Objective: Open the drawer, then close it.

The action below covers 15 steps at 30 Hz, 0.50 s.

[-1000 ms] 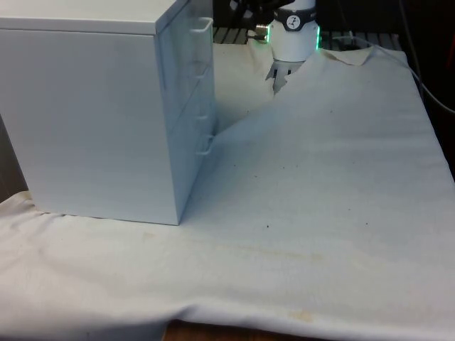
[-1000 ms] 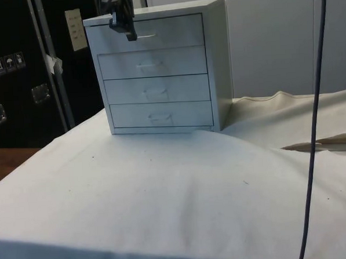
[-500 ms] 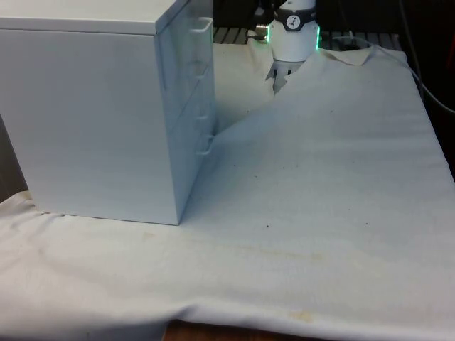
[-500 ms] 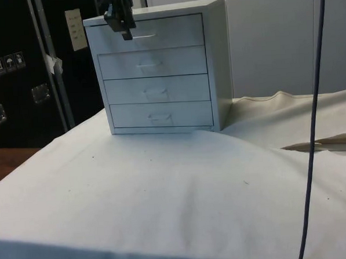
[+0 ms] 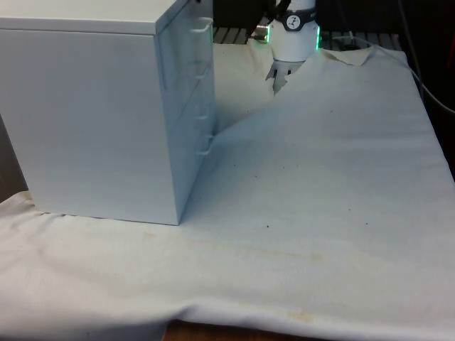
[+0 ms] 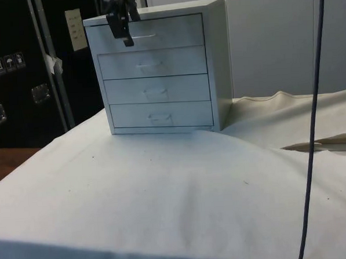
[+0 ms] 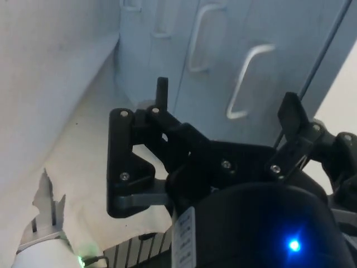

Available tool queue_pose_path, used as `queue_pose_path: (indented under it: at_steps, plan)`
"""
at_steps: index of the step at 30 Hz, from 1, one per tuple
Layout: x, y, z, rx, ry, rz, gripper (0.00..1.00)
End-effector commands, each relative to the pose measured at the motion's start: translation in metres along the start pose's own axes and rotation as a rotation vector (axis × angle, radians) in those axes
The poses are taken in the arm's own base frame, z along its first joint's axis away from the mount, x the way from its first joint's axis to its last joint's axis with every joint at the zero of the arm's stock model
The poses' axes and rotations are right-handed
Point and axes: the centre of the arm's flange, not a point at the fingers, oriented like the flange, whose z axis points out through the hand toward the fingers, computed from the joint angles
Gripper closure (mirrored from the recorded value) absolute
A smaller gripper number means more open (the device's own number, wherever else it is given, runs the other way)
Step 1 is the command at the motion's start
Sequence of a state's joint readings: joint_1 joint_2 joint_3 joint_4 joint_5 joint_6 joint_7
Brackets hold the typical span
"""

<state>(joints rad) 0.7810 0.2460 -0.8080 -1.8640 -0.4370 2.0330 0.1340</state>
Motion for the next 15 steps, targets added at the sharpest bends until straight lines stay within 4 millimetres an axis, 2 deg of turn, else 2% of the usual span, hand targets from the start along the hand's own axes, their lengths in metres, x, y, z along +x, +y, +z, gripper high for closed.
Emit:
queue_pose_path:
  at_steps: [1,15]
  plan:
    - [0.0,0.001,0.006,0.002,0.004,-0.005,0.0]
    - [-0.006,-0.005,0.03,0.018,-0.011,0.005,0.0]
